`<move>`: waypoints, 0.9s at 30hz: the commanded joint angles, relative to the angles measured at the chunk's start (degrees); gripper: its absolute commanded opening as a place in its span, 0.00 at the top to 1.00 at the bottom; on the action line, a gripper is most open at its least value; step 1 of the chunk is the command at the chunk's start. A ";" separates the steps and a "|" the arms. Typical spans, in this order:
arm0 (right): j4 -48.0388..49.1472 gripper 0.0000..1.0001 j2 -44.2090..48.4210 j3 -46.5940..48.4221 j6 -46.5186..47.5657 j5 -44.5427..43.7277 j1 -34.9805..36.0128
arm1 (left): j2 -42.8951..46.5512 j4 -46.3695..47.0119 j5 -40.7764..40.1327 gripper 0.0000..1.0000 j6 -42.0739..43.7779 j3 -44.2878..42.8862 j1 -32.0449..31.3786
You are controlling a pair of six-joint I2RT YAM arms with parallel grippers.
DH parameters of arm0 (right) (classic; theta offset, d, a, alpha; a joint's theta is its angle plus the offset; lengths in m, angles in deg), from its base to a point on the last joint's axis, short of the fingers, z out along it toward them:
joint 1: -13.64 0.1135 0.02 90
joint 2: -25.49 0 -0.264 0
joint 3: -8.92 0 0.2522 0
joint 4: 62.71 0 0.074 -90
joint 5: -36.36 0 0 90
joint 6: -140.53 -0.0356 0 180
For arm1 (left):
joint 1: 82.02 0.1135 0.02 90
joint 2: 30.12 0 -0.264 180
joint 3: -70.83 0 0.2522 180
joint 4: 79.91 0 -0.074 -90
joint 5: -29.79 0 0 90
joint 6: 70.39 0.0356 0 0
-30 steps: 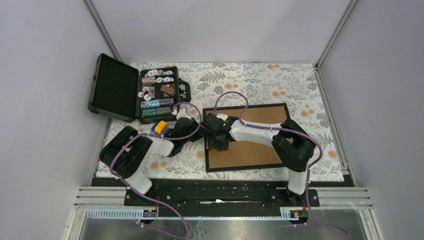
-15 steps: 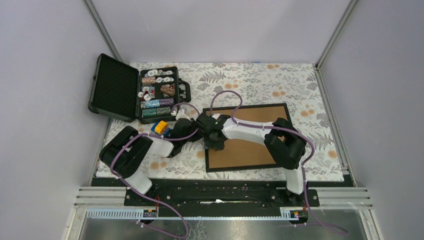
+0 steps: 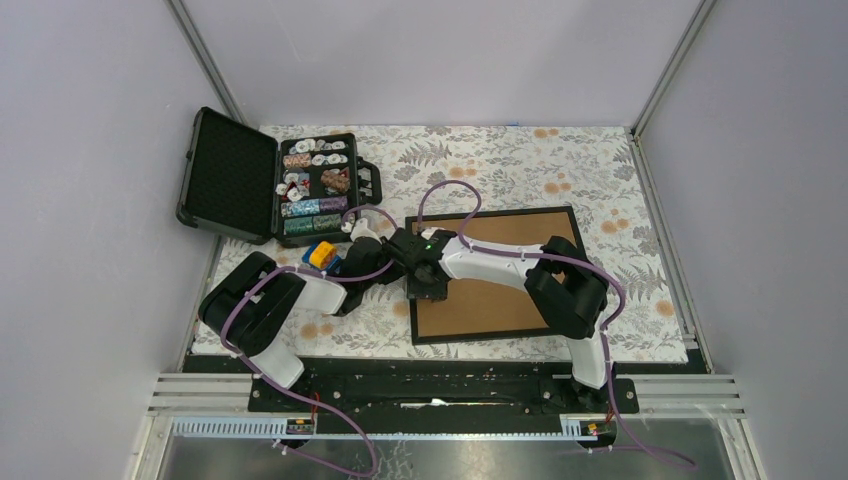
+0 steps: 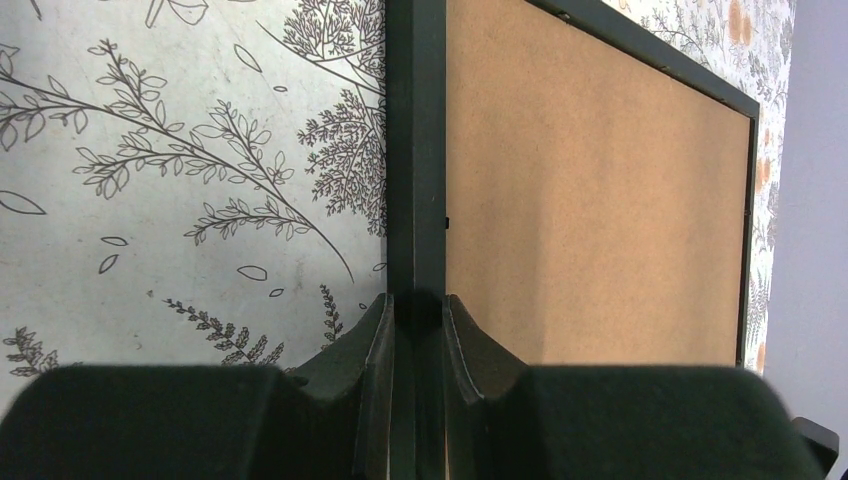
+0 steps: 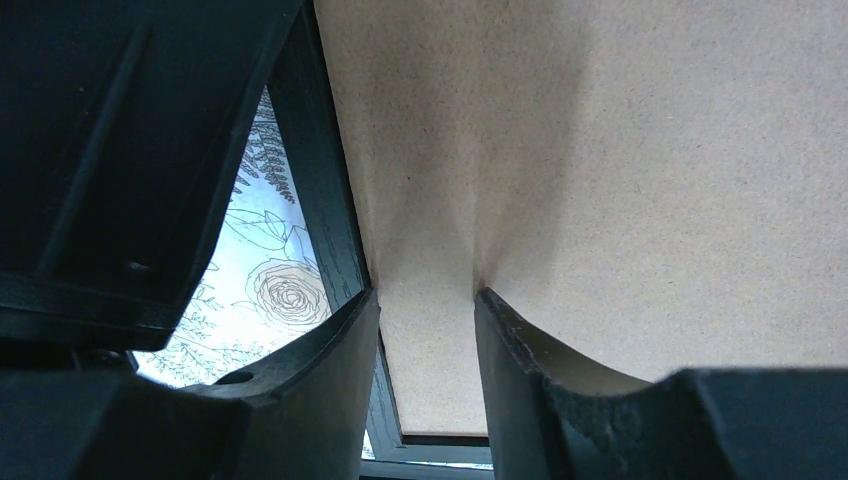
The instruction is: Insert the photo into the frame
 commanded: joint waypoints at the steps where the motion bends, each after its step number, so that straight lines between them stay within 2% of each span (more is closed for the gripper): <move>1: -1.07 0.52 -4.41 -1.21 -2.34 -0.52 2.07 | -2.59 -11.08 0.26 1.00 1.01 3.46 0.24; 15: -1.82 0.49 -7.25 -2.97 -5.93 -2.61 5.04 | -2.86 -10.88 0.26 1.00 1.00 3.56 0.60; 27: -6.10 0.52 -8.83 -4.62 -3.83 -6.72 5.04 | -3.03 -10.64 0.35 1.00 1.05 3.78 1.18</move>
